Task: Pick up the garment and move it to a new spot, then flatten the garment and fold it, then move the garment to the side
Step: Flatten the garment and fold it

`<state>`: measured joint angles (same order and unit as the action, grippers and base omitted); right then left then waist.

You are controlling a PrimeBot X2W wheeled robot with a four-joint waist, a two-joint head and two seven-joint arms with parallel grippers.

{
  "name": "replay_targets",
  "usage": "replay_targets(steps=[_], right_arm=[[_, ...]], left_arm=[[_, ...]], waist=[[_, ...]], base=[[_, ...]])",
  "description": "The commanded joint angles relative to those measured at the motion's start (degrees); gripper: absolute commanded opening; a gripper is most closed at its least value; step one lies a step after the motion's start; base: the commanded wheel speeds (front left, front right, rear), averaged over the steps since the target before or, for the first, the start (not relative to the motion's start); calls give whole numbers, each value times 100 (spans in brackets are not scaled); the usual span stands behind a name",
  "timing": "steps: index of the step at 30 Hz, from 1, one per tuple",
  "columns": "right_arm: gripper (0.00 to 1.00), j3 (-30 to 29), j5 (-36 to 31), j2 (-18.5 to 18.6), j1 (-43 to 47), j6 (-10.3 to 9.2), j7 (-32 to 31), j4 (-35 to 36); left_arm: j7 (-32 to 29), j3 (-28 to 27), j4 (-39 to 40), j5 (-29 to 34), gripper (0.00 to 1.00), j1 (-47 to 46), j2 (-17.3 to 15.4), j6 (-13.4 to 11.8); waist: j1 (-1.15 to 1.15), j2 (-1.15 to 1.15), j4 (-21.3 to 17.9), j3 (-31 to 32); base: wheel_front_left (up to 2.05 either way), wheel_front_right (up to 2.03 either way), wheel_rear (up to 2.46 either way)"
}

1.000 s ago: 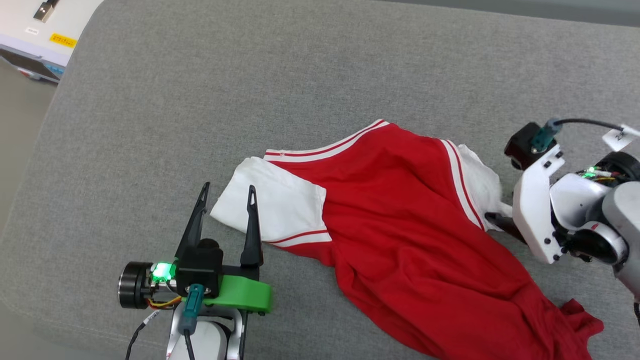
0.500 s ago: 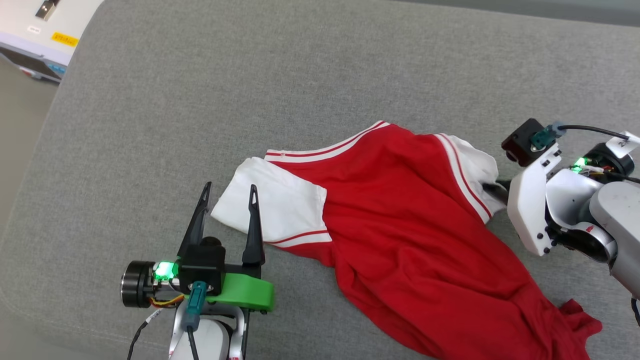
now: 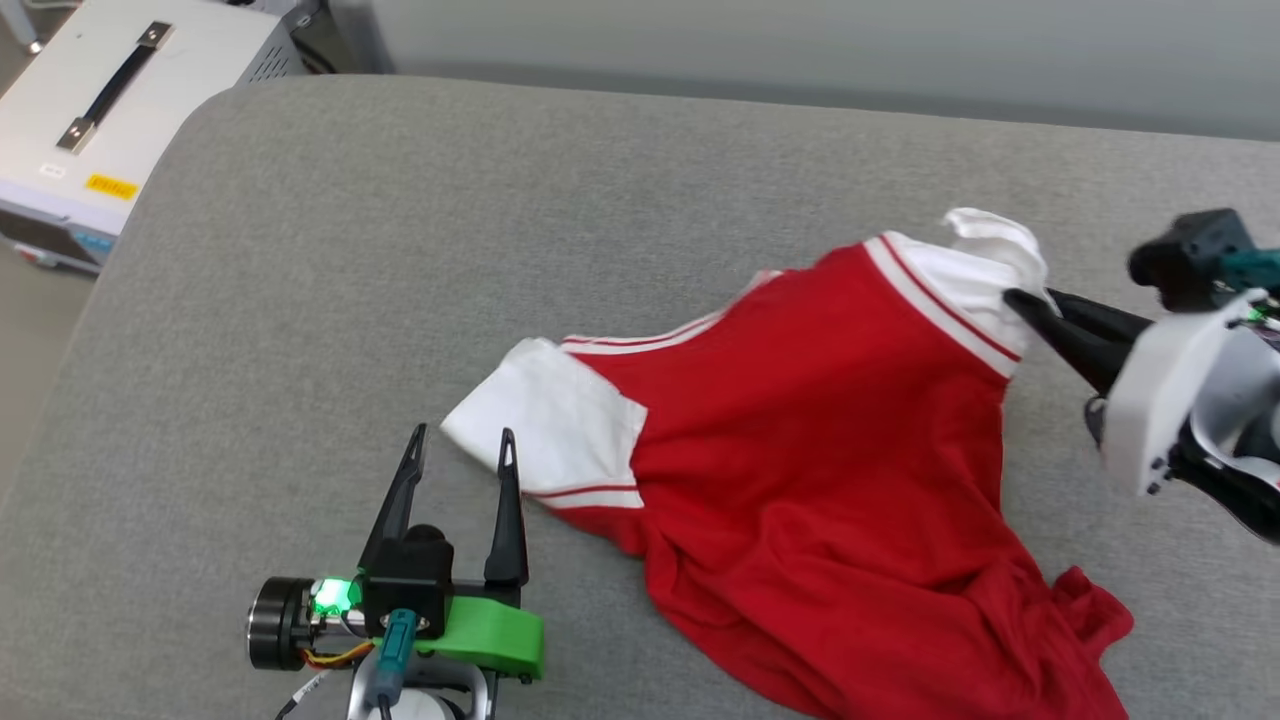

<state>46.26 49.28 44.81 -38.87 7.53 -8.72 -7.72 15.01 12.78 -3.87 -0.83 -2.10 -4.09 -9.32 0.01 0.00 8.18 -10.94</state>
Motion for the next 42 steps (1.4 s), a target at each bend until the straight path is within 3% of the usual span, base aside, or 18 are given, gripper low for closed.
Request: replay_targets(steps=[1, 7, 13, 23, 24, 25, 28, 34, 38, 42], right_arm=[[0, -203, 48, 64, 247, -4, 109, 2], [0, -1287, 105, 75, 1284, -4, 355, -296], [0, -2220, 54, -131, 2316, -4, 462, -1143], [0, -3166, -27, -843, 3214, -4, 630, -2507], [42, -3264, 18, -971, 3217, -4, 708, -2577], [100, -3355, 82, -1078, 3207, -4, 776, -2596], [100, -3598, -146, -1199, 3154, -4, 1192, -2589], [100, -4358, -1237, -1397, 3034, -4, 2039, -2336], [100, -5054, -2035, -1822, 3068, -4, 2217, -1608], [100, -5452, -2787, -2474, 3287, -4, 2219, -573]], left_arm=[[-1, -10, 3, -15, 100, 78, -21, -18], [-1, 5, -2, -18, 100, 175, -21, 6], [-1, 42, -29, -5, 100, 140, -15, 42], [-1, 23, -52, -4, 100, 139, -39, 69], [-1, 23, -66, -7, 100, 139, -42, 77], [-1, 19, -76, -9, 100, 141, -46, 82], [-1, -9, -90, -15, 100, 167, -60, 78], [-1, -24, -72, -2, 100, 252, -96, 81], [-1, -36, -38, 12, 100, 275, -139, 90], [-1, -25, -23, 28, 100, 294, -177, 102]], waist=[[-1, 0, -208, 158], [-1, 0, -479, 215], [-1, 0, -602, 192], [-1, 0, -665, 167], [-1, 0, -666, 184], [-1, 0, -671, 202], [-1, 0, -696, 277], [-1, 0, -753, 456], [-1, 0, -781, 541], [-1, 0, -776, 598]], base=[[0, 0, 0], [0, 0, 0], [0, 0, 0], [0, 0, 0], [0, 0, 0], [0, 0, 0], [0, 0, 0], [0, 0, 0], [0, 0, 0], [0, 0, 0]])
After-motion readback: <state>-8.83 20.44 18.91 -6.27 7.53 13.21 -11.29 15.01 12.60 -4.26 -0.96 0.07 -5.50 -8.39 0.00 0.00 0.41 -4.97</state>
